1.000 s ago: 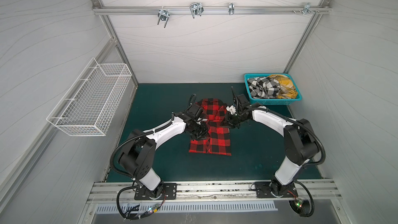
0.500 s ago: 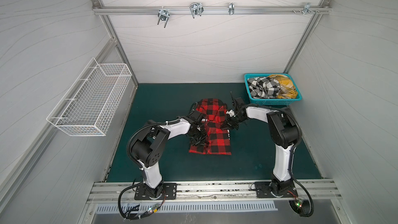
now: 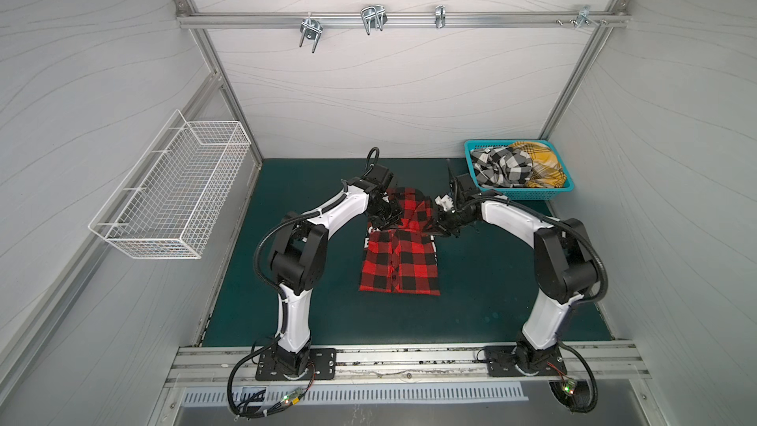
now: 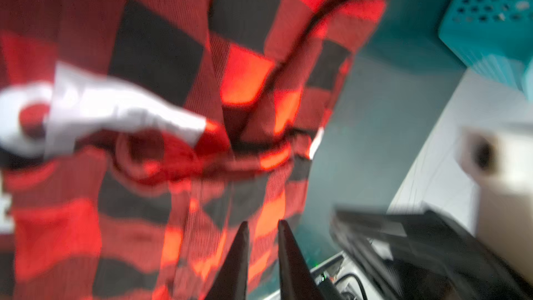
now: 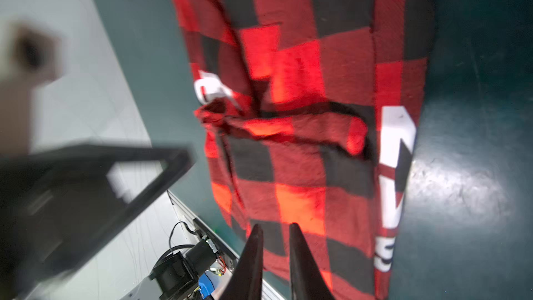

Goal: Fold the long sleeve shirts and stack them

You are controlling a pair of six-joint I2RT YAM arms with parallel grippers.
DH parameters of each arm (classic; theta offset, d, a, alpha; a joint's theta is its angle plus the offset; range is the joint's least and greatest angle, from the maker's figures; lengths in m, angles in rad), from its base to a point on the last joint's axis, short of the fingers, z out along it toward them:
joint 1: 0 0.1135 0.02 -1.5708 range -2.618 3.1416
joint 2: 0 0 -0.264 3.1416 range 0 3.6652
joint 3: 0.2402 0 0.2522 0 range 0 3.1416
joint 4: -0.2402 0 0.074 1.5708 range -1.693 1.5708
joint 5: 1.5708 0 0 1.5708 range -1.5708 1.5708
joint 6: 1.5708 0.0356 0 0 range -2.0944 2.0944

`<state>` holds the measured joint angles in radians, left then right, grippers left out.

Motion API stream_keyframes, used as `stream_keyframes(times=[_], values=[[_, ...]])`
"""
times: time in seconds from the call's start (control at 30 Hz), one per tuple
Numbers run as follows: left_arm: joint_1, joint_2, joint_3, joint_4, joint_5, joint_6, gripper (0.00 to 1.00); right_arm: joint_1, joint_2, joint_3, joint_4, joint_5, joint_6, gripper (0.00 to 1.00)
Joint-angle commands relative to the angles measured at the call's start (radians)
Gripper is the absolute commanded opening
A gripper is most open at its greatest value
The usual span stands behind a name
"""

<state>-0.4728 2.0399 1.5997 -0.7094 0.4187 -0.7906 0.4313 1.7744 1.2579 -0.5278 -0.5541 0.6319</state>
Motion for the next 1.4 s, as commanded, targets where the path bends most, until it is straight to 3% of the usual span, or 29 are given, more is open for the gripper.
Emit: stream_keyframes(times=[0.0, 0.43, 0.73, 0.93, 1.37], values=[[0.001, 0.089, 0.021, -0.060, -0.017, 0.016, 0.18, 0.024, -0.038, -0.051, -0.015, -0.001, 0.021, 0.19], [0.037, 0.133, -0.117, 0.052, -0.008, -0.012, 0.16, 0.104, 0.031, -0.193, 0.104, 0.014, 0.067, 0.14], [0.056, 0.045, -0.102, 0.028, 0.013, -0.003, 0.29, 0.104, 0.121, -0.135, 0.073, 0.030, 0.033, 0.11], [0.039, -0.180, -0.163, 0.009, 0.013, -0.006, 0.34, 0.114, -0.015, -0.090, -0.020, 0.061, 0.026, 0.13], [0.042, -0.735, -0.663, -0.036, 0.006, 0.028, 0.33, 0.136, -0.351, -0.222, -0.187, 0.121, -0.013, 0.28]])
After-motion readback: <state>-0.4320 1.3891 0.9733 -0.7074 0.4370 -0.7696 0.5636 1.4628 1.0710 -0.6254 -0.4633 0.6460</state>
